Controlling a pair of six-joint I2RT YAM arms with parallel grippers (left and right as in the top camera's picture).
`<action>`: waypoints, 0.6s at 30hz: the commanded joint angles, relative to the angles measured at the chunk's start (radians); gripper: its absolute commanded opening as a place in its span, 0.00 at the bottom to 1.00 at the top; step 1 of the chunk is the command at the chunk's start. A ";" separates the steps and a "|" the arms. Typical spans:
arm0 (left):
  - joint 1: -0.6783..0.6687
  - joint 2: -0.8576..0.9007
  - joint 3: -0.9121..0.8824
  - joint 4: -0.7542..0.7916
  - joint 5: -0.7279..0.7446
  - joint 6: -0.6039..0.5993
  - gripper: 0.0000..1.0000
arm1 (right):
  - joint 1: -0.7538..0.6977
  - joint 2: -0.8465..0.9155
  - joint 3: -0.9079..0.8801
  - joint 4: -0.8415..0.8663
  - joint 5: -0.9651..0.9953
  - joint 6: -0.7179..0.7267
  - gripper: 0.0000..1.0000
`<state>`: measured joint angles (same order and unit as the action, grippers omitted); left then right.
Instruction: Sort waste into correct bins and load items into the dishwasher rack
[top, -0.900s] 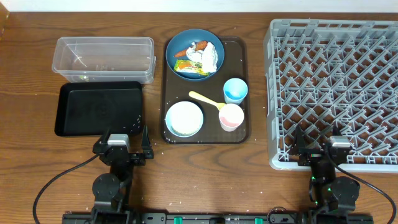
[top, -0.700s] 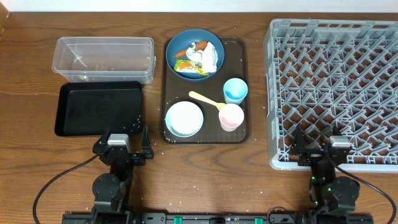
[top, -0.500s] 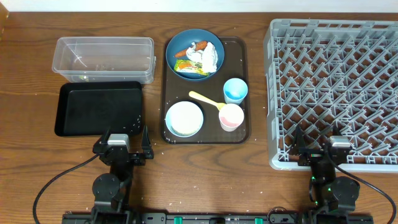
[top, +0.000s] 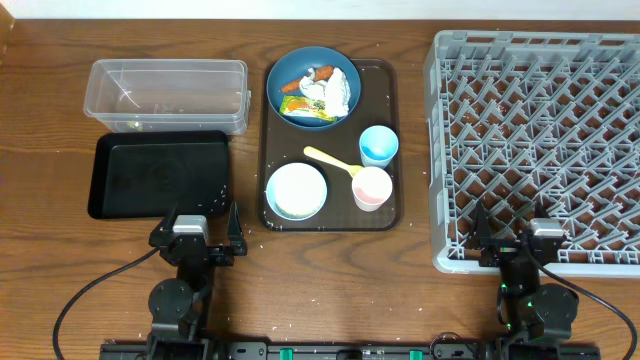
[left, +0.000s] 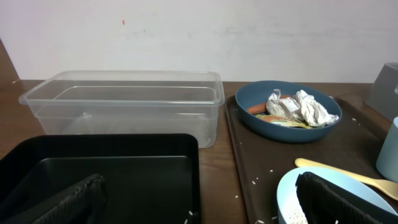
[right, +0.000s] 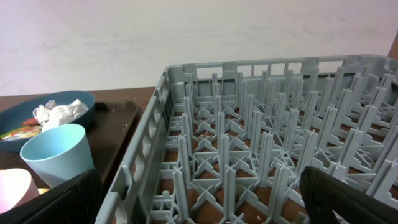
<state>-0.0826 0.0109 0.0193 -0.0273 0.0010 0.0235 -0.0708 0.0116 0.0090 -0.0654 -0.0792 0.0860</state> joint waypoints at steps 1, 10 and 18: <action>-0.004 -0.007 -0.015 -0.046 -0.011 0.006 0.99 | -0.005 -0.004 -0.003 -0.001 -0.007 -0.013 0.99; -0.004 -0.007 -0.015 -0.046 -0.011 0.006 0.99 | -0.005 -0.004 -0.003 0.000 -0.007 -0.013 0.99; -0.004 -0.007 -0.015 -0.045 -0.011 0.006 0.99 | -0.005 -0.004 -0.003 0.016 0.016 -0.013 0.99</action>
<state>-0.0826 0.0109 0.0193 -0.0273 0.0010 0.0235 -0.0708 0.0120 0.0090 -0.0608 -0.0780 0.0864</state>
